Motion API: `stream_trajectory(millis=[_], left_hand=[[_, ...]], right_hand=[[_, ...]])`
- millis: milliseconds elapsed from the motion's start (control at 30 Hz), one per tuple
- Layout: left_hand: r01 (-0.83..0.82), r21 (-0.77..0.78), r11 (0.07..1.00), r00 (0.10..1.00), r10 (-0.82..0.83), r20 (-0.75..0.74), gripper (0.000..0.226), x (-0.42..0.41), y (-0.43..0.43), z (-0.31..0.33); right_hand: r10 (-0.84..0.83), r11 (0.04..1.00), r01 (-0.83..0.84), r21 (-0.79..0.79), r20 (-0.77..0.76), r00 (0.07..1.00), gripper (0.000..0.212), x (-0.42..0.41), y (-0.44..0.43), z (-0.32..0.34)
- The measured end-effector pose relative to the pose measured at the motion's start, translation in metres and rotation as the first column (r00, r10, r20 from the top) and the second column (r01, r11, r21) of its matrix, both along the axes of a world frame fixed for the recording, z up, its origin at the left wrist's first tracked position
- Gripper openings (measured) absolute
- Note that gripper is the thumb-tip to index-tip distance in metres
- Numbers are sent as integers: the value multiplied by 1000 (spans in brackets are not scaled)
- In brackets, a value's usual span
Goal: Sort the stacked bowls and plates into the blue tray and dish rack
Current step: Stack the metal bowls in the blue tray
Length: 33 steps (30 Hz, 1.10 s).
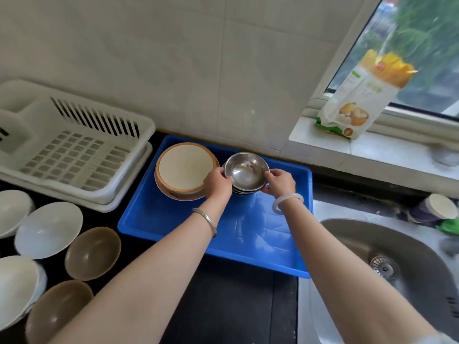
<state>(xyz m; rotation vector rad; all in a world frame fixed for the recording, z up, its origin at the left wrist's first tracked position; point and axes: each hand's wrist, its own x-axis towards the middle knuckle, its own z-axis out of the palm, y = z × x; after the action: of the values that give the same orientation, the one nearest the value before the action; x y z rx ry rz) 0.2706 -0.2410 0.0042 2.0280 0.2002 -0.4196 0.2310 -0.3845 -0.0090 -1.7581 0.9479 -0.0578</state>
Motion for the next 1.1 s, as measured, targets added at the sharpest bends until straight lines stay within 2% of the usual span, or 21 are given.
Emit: stream_trajectory(millis=[200,333,600,767,967,1100], left_hand=[[3,91,996,999,-7,39,19,0,-9,-16],[-16,63,998,999,13,45,21,-4,-11,-25],[-86,-34,996,989,89,121,46,-17,-17,-38],[7,61,998,989,-15,146,49,-24,-15,-44],[153,164,974,970,-180,163,55,-29,-1,-37],[164,161,973,957,-196,213,45,-48,29,-26]], right_hand=[[15,998,-17,-52,-35,999,24,13,-2,-13],[3,997,-4,-75,-9,1000,26,14,1,-23],[55,980,-45,-192,49,997,30,3,8,-27],[75,986,-68,-154,38,996,39,-2,14,-29],[111,980,-108,-167,8,994,41,-9,14,-15],[147,964,-135,-229,35,988,33,-30,26,0]])
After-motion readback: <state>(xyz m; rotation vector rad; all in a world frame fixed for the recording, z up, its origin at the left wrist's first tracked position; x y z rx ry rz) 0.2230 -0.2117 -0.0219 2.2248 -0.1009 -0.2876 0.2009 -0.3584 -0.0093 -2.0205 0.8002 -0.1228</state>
